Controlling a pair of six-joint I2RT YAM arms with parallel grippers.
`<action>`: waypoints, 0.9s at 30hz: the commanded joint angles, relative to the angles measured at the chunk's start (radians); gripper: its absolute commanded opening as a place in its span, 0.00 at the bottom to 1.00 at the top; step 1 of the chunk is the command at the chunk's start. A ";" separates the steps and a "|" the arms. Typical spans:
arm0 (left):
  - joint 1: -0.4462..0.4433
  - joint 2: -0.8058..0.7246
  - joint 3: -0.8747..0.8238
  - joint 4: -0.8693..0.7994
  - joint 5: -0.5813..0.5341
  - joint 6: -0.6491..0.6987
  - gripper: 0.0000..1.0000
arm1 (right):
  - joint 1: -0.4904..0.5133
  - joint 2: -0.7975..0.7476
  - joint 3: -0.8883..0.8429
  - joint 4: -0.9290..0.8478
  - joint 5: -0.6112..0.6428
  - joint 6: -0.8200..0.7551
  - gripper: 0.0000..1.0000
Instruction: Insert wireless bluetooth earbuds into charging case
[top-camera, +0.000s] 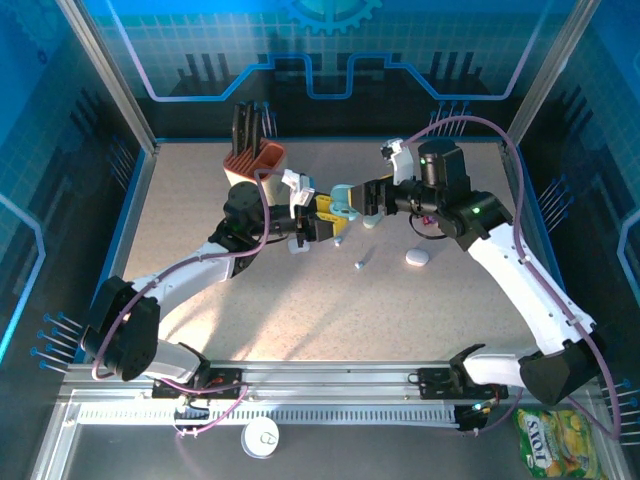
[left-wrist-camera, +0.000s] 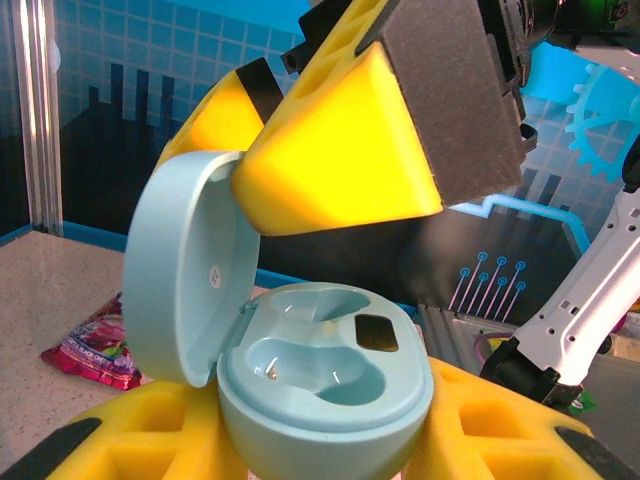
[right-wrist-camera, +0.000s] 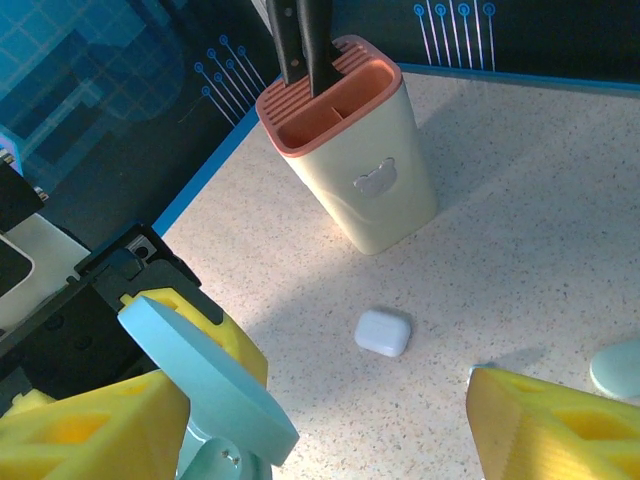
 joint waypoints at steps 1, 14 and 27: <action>0.001 -0.031 0.001 0.016 0.022 0.026 0.35 | -0.018 -0.026 -0.003 0.008 -0.047 0.045 0.74; 0.039 -0.028 -0.037 0.076 -0.022 -0.010 0.35 | -0.237 -0.293 -0.417 0.227 -0.192 0.339 0.74; 0.046 -0.078 -0.084 0.076 -0.050 -0.002 0.35 | -0.147 0.093 -0.552 0.217 -0.172 0.684 0.62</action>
